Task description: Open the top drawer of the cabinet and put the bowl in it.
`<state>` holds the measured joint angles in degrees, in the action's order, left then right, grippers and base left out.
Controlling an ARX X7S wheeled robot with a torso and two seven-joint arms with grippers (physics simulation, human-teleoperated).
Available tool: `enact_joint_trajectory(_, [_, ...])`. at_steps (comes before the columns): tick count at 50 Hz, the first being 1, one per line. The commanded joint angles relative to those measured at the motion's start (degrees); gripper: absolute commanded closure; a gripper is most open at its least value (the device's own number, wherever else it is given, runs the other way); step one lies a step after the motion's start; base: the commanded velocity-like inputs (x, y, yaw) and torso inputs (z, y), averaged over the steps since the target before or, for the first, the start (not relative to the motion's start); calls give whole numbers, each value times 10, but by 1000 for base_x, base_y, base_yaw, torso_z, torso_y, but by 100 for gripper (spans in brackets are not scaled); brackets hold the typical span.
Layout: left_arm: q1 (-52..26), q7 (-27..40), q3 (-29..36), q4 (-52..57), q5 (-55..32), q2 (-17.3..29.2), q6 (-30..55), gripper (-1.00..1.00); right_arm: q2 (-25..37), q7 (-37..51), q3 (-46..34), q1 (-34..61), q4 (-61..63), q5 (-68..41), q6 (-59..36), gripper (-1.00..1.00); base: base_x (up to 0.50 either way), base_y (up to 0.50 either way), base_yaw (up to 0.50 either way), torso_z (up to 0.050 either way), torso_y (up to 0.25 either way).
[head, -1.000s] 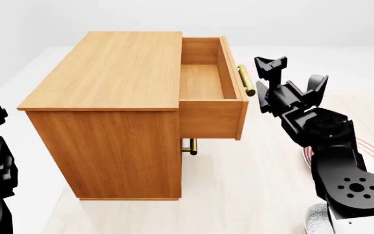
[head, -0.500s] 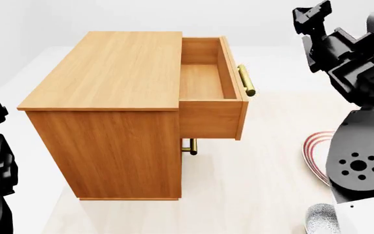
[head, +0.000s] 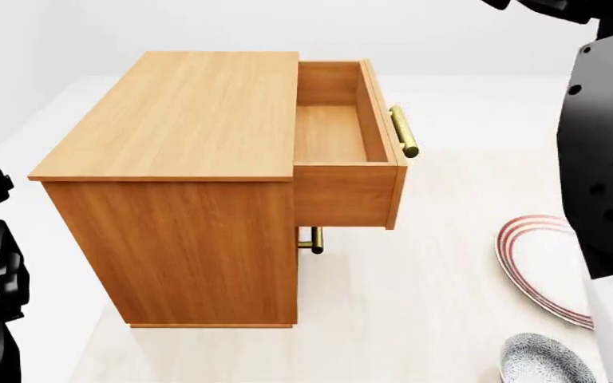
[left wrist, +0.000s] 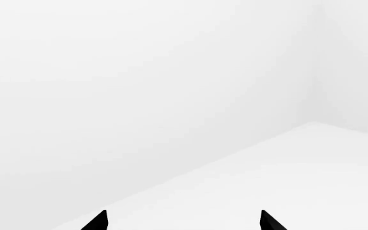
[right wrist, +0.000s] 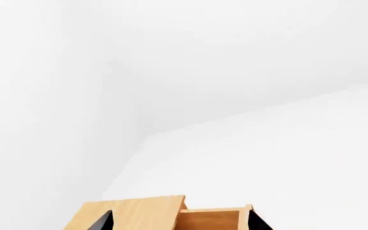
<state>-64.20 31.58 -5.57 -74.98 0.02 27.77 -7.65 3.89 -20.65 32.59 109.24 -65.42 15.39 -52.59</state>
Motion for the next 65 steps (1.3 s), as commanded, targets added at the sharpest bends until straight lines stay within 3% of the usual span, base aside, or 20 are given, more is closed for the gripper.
enact_joint_trajectory(1, [2, -1, 0, 0, -1, 0, -2, -100, -25, 6, -93, 45, -95, 22, -76, -100, 0, 0, 0, 0, 0])
enact_joint_trajectory(12, [3, -2, 0, 0, 0, 0, -4, -100, -32, 11, -255, 21, -95, -60, -169, -100, 0, 0, 0, 0, 0])
enact_joint_trajectory(29, [4, 0, 3, 0, 1, 0, -8, -100, -33, 40, -373, 7, -96, -142, -193, -100, 0, 0, 0, 0, 0])
enact_joint_trajectory(50, [6, 1, 9, 0, 1, 0, -12, -100, -38, 40, -440, -32, -96, -221, -180, -100, 0, 0, 0, 0, 0])
enact_joint_trajectory(65, [7, -2, 11, 0, 0, 1, -15, -100, -38, 44, -440, -45, -96, -221, -179, -100, 0, 0, 0, 0, 0])
